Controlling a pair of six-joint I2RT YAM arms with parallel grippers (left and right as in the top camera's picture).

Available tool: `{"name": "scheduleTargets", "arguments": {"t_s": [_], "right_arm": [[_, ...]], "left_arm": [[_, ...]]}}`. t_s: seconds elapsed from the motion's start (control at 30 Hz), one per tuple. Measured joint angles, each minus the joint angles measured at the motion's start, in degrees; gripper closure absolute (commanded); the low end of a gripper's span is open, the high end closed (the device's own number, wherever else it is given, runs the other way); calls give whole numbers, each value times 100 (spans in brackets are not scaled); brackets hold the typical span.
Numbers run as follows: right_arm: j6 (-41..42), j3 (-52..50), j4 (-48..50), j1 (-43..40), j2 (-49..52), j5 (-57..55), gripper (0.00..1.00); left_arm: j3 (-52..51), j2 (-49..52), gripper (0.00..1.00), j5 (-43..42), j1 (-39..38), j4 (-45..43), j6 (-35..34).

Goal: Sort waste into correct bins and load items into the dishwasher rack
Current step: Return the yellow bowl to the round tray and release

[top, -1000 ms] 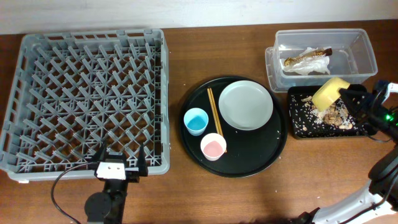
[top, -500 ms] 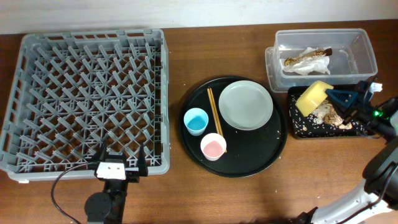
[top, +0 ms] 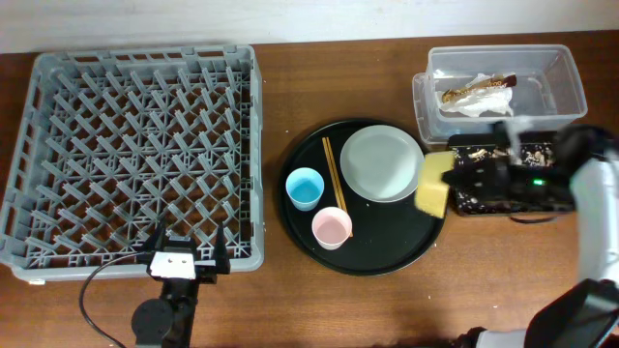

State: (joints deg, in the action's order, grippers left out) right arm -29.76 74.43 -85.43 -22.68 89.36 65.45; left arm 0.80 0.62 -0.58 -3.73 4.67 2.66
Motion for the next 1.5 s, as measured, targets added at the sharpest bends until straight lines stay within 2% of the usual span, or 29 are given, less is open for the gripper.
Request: {"name": "scheduleTargets", "arguments": {"t_s": [0.2,0.37,0.63,0.73,0.93,1.1,1.27,1.5], "right_arm": [[1762,0,1340,1912,9,-1991,96],[3307,-42,1510,3143,11,-4144,96],[4444,-984,2721,4194,11,-4944,96],[4752,-1163,2763,4336,11,-5064,64],[4913,-1167,2870,4341,11,-5115,60],[4931,-487,2865,4347,24,-4822,51],[4937,-409,3073,4693,149,-4736,53],[5090,-409,3169,5134,1016,-4776,82]], "left_arm": [[0,0,0,2,0,0,0],[0,0,0,0,0,0,0],[0,0,0,0,0,0,0],[0,0,0,0,0,0,0],[0,0,0,0,0,0,-2],[0,0,0,0,0,0,0],[0,0,0,0,0,0,0],[0,0,0,0,0,0,0]]}}
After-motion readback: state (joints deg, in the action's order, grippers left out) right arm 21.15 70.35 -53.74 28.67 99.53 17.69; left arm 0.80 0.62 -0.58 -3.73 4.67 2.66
